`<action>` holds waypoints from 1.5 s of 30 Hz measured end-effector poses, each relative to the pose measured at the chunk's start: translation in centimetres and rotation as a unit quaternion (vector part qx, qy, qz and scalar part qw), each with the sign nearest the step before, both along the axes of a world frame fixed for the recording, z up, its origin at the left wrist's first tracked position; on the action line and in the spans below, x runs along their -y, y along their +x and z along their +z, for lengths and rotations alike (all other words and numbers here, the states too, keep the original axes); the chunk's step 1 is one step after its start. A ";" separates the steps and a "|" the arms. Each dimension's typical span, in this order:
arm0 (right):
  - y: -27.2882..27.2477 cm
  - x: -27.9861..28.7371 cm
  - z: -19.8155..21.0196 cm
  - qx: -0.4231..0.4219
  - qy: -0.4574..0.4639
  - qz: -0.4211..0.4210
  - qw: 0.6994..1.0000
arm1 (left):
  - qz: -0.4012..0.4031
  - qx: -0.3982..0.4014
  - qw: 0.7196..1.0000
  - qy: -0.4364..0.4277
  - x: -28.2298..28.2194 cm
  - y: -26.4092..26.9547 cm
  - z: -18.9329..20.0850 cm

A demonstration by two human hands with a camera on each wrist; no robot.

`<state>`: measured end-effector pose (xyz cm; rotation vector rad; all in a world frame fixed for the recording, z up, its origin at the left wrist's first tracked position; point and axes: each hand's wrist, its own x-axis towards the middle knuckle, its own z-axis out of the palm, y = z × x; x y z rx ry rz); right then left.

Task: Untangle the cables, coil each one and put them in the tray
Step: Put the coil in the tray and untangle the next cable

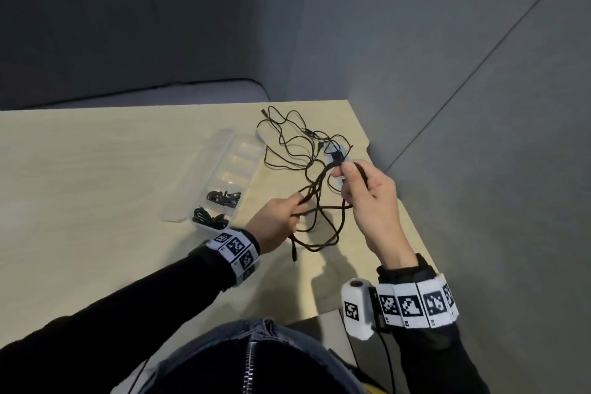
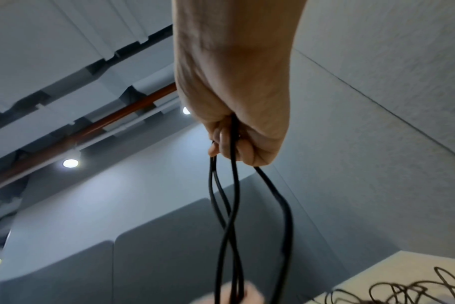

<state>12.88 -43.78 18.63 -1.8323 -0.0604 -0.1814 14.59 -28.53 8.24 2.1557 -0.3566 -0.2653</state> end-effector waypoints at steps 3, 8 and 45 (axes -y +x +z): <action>-0.1 1.0 0.7 0.001 0.056 -0.030 0.998 | 0.016 -0.018 1.000 -0.009 -0.8 -0.1 -1.0; 1.2 3.4 2.1 0.040 0.135 -0.107 0.984 | 0.002 0.044 0.997 -0.063 -0.6 1.7 0.4; 8.5 1.7 -9.1 -0.285 0.419 -0.055 0.860 | 0.049 0.225 0.937 -0.263 -3.5 2.5 20.1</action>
